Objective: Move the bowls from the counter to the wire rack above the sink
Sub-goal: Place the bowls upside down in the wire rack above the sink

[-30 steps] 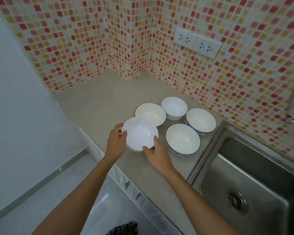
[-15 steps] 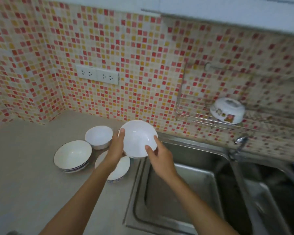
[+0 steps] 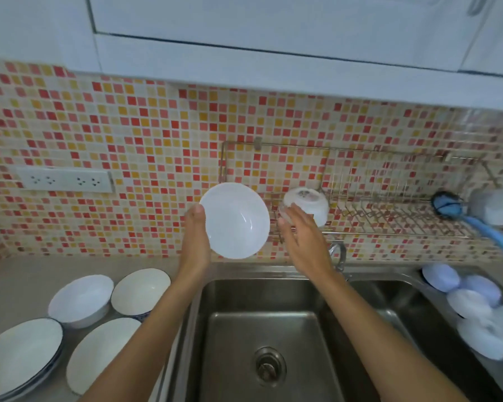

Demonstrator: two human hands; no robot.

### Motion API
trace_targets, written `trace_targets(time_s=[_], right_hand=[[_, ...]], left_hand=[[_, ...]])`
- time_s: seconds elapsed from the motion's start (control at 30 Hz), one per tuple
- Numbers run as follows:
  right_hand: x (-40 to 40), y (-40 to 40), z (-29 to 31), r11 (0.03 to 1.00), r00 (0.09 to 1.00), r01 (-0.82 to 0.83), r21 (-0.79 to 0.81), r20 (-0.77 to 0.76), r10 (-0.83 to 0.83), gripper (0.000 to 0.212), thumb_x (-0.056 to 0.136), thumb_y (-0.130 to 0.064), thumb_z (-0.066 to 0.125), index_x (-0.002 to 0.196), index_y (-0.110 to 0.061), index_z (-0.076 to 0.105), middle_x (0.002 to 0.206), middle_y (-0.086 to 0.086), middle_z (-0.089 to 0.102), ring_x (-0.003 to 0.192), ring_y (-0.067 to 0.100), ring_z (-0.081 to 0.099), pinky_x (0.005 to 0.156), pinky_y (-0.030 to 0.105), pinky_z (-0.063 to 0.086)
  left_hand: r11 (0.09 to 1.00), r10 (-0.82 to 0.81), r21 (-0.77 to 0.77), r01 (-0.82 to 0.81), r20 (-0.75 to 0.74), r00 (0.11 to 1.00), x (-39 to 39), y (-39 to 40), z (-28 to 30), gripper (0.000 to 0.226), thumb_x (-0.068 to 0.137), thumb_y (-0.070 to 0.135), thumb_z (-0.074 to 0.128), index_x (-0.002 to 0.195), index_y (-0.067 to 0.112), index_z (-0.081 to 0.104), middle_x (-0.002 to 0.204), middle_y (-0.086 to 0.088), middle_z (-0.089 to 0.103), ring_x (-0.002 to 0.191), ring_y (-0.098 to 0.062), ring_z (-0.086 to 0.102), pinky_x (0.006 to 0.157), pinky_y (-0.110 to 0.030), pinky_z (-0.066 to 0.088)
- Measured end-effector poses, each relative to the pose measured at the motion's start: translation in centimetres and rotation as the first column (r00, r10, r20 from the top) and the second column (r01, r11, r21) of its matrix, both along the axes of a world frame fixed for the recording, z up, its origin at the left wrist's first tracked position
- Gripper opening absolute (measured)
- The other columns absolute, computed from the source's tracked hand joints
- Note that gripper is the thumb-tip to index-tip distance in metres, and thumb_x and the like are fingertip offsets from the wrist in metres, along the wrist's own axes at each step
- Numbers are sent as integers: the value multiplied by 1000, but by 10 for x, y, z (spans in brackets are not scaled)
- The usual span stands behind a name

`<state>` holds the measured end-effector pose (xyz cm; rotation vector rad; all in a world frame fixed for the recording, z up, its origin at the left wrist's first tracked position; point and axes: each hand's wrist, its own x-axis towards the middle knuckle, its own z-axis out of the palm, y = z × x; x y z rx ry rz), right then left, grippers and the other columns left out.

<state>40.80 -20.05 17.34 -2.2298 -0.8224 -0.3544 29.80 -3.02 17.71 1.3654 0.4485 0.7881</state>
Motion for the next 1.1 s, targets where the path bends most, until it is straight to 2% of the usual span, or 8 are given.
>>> trace_targets(time_s=[0.13, 0.3, 0.47, 0.6, 0.67, 0.77, 0.9, 1.1], right_hand=[[46, -12, -3, 977, 994, 89, -195, 74, -76, 60, 101, -49, 25, 147, -13, 38, 157, 8, 31, 147, 23, 24, 118, 36, 2], [89, -19, -17, 912, 989, 147, -384, 69, -131, 76, 96, -56, 5, 152, -8, 21, 160, 10, 22, 149, 22, 16, 119, 38, 0], [106, -13, -21, 820, 984, 167, -547, 45, -171, 94, 81, -66, -19, 154, -9, -2, 163, 8, -1, 151, 20, -2, 121, 48, -6], [112, -13, -23, 814, 985, 144, -562, 6, -170, 83, 92, -65, -4, 153, -8, -8, 163, 10, -8, 150, 22, -5, 121, 47, -6], [113, -13, -25, 816, 985, 154, -556, 22, -171, 78, 96, -61, 2, 153, -9, -8, 163, 9, -9, 150, 22, -5, 120, 45, -6], [113, -13, -28, 822, 986, 157, -547, 36, -164, 76, 97, -59, 5, 153, -9, -8, 163, 9, -9, 150, 22, -5, 118, 43, -8], [115, -13, -29, 822, 987, 155, -548, 45, -156, 75, 97, -58, 4, 153, -9, -9, 163, 8, -9, 150, 21, -7, 121, 44, -4], [113, -13, -29, 827, 986, 164, -538, 61, -155, 74, 98, -56, 5, 153, -9, -7, 163, 9, -6, 150, 22, -4, 119, 44, -3]], left_hand=[[961, -7, 278, 14, -25, 1000, 29, -6, 24, 45, 94, 56, 35, 136, 38, 32, 129, 10, 41, 114, -14, 48, 75, -21, 46], [841, 22, 541, 25, -80, 997, 70, -12, 38, 56, 91, 49, 53, 142, 38, 32, 146, 0, 30, 119, -15, 41, 89, -24, 40], [573, 115, 814, 96, -196, 974, 112, -11, 27, 69, 82, 52, 63, 143, 34, 36, 142, -5, 31, 128, -23, 39, 104, -33, 39], [272, 257, 938, 213, -285, 924, 137, -4, 3, 76, 78, 43, 72, 144, 32, 37, 143, -12, 37, 129, -31, 37, 107, -48, 39], [178, 290, 953, 247, -290, 912, 144, -3, -4, 77, 75, 40, 76, 143, 29, 40, 142, -13, 41, 128, -33, 38, 108, -49, 37], [163, 296, 956, 243, -283, 913, 152, 0, -11, 79, 73, 35, 79, 141, 26, 42, 140, -13, 43, 128, -34, 39, 109, -51, 35], [248, 328, 921, 300, -371, 869, 161, 4, -14, 87, 72, 29, 81, 146, 22, 34, 141, -11, 37, 129, -31, 32, 112, -44, 29], [279, 368, 899, 339, -426, 827, 166, 9, -17, 92, 69, 25, 82, 146, 21, 32, 138, -12, 35, 128, -32, 29, 113, -42, 27]])
